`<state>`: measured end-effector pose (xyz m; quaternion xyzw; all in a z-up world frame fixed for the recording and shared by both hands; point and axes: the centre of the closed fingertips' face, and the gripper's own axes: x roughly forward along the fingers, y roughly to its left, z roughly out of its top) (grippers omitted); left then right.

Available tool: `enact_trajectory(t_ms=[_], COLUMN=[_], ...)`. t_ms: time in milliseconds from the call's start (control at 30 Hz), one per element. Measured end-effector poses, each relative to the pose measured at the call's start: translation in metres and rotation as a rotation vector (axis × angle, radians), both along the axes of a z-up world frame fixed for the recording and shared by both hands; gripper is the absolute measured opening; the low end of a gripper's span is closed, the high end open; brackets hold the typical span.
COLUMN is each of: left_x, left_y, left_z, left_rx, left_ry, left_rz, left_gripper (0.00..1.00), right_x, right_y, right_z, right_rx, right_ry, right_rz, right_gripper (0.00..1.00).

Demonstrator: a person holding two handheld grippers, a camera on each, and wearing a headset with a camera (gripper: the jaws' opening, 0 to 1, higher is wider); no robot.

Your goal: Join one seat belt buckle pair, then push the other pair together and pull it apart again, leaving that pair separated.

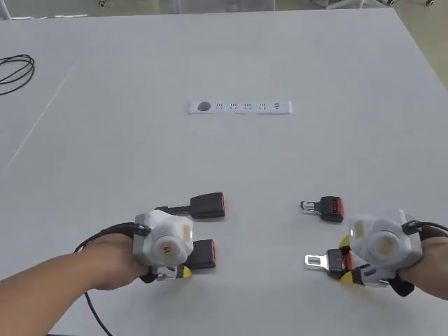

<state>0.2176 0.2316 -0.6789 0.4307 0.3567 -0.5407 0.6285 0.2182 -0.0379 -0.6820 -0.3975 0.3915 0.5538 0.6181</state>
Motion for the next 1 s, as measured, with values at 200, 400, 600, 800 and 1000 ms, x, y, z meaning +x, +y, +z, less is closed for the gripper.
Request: enact_trajectory(t_ms=[200, 400, 600, 800, 1000], left_x=[-0.001, 0.0, -0.001, -0.001, -0.001], left_y=[-0.002, -0.001, -0.002, -0.002, -0.002], left_z=[0.0, -0.001, -0.002, -0.001, -0.001], left_rx=[0.02, 0.01, 0.029, 0.031, 0.039], left_ry=[0.004, 0.022, 0.021, 0.027, 0.026], left_rz=[-0.047, -0.024, -0.043, -0.038, -0.038], left_gripper=[0.33, 0.33, 0.32, 0.33, 0.33], right_x=[0.0, -0.001, -0.001, 0.001, 0.0], right_y=[-0.001, 0.0, 0.0, 0.001, 0.018], right_z=[-0.002, -0.003, -0.003, -0.002, 0.0], right_rx=[-0.003, -0.011, -0.014, 0.001, 0.044], right_ry=[0.016, 0.027, 0.031, 0.018, 0.018], right_rz=[0.003, 0.014, 0.012, -0.01, -0.032], right_gripper=[0.33, 0.33, 0.33, 0.33, 0.33])
